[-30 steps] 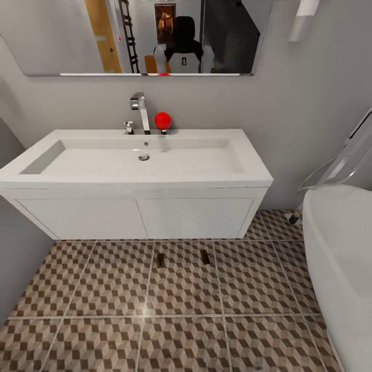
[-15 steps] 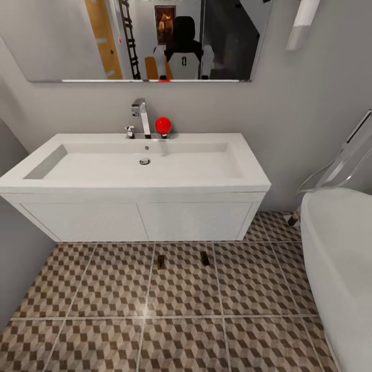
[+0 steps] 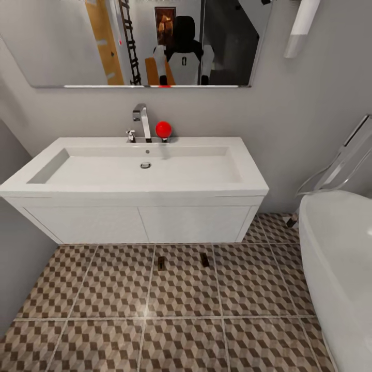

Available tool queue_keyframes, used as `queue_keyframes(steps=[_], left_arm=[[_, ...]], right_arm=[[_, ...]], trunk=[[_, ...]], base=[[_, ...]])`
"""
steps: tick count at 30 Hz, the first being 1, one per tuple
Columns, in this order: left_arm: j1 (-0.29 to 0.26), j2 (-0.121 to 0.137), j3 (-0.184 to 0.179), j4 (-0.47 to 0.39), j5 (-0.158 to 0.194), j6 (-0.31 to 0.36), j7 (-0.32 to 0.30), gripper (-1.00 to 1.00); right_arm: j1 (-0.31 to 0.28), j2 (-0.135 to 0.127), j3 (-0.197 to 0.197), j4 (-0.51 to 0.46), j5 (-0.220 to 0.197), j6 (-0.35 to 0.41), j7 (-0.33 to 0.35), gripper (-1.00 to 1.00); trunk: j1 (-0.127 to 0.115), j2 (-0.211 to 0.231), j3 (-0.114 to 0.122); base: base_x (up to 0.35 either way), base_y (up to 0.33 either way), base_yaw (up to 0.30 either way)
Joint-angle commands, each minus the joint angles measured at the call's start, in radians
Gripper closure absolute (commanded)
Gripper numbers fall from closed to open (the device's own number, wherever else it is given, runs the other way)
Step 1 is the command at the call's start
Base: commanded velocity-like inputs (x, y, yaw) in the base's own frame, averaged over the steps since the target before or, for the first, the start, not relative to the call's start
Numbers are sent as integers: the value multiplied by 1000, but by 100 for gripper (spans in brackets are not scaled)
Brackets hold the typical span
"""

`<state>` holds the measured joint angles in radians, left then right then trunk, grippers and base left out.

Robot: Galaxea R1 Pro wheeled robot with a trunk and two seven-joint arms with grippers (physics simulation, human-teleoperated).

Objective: Take the four mousetraps from the cabinet in the bathroom and place them on the bathroom floor. Make sure all four end up on the same floor surface, and ensure that at least two of them are either under or directly next to the same bathroom sink.

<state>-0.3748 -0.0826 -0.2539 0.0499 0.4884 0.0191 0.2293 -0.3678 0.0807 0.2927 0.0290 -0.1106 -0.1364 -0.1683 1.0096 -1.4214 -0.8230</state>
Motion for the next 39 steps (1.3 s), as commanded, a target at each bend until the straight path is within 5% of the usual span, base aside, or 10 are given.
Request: queue_keyframes(steps=[1,39], left_arm=[[0,0,-9,1,7,2,2,-100],[6,0,-8,2,7,3,2,-100]], right_arm=[[-1,1,8,3,-10,-6,-2,-100],[-1,-1,7,-4,-15,-10,-2,-100]], trunk=[[-4,7,3],[-150,273,127]], base=[[0,0,0],[0,0,0]])
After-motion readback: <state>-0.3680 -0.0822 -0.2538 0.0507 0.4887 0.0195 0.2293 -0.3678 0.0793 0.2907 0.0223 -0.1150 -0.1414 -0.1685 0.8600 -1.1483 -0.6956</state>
